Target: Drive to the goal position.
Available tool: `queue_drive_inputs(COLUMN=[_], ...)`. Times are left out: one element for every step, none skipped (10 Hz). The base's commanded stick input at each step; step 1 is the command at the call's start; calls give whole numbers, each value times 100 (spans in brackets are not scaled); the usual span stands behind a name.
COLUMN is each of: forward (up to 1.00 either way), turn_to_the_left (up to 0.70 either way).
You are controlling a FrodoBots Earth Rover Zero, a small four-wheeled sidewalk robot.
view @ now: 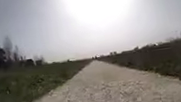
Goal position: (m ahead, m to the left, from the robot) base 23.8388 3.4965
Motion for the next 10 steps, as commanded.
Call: queue_drive_inputs(forward=[70, 70, 70, 70, 70, 70, 70, 70, 70, 70], turn_to_the_left=[0, 0, 0, 0, 0, 0, 0, 0, 0, 0])
